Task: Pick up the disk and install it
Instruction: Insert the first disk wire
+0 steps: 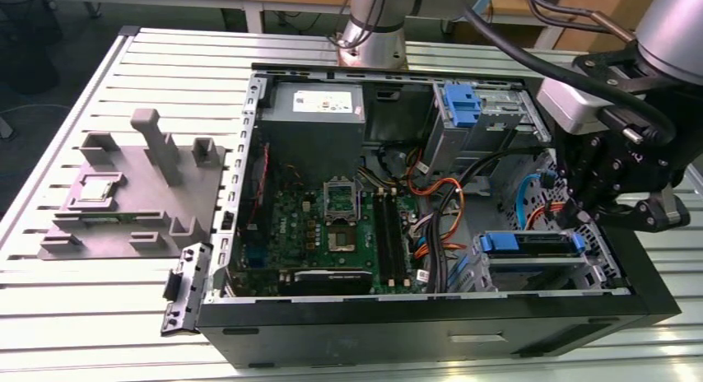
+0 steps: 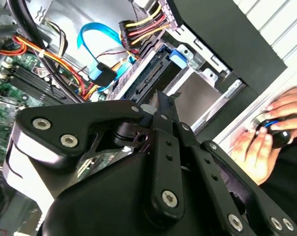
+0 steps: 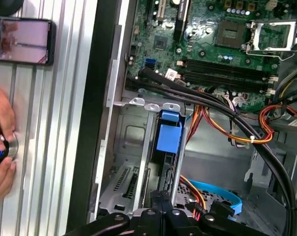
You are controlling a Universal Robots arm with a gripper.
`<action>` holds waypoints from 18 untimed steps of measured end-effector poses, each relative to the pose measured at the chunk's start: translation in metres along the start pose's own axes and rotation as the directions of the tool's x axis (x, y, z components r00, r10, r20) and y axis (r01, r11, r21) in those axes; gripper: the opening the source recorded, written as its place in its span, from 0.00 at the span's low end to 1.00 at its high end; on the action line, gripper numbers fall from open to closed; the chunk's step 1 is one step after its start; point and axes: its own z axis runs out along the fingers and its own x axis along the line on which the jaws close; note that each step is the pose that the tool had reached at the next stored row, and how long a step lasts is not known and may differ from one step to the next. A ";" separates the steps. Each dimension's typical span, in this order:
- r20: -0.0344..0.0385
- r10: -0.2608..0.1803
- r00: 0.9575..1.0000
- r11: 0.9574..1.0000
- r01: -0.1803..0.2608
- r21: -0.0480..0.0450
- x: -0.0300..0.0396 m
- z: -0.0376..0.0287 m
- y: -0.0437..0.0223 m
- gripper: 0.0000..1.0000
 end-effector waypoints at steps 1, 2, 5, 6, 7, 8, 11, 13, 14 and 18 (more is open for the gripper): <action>0.000 -0.012 1.000 1.000 0.012 0.004 0.0000 0.0001 0.0000 0.10; 0.000 -0.025 1.000 1.000 0.025 0.008 0.0000 0.0002 0.0000 0.10; 0.002 -0.065 0.998 0.998 0.065 0.013 -0.0002 0.0006 0.0000 0.10; 0.002 -0.072 0.997 0.997 0.072 0.015 -0.0002 0.0008 0.0000 0.10; 0.002 -0.074 0.997 0.997 0.074 0.015 -0.0005 0.0009 -0.0004 0.10; 0.002 -0.075 0.997 0.997 0.075 0.015 -0.0012 0.0009 -0.0012 0.10; 0.000 -0.075 0.997 0.997 0.075 0.015 -0.0059 0.0010 -0.0049 0.10; -0.001 -0.075 0.997 0.997 0.075 0.014 -0.0098 0.0011 -0.0079 0.10; -0.002 -0.075 0.997 0.997 0.075 0.014 -0.0117 0.0012 -0.0094 0.10; -0.012 -0.076 0.997 0.997 0.076 0.012 -0.0186 0.0017 -0.0160 0.10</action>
